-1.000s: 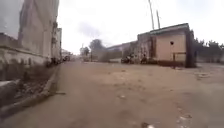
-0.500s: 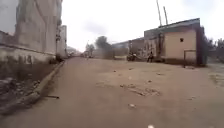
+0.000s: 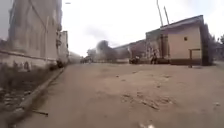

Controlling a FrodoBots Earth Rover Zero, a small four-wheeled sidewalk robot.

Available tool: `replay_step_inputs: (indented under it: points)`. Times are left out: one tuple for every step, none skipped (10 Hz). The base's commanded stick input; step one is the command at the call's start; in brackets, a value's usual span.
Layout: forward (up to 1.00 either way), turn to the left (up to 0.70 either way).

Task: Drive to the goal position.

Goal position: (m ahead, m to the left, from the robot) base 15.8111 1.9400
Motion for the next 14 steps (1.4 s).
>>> replay_step_inputs:
  points:
    - [0.7, 0.09]
    - [0.7, 0.13]
    - [0.7, 0.19]
    - [0.7, 0.19]
    - [0.7, 0.09]
    - [0.7, 0.16]
    - [0.7, 0.14]
    - [0.7, 0.01]
    - [0.7, 0.03]
    - [0.7, 0.04]
    - [0.7, 0.2]
    - [0.7, 0.15]
    - [0.7, -0.11]
    - [0.7, -0.03]
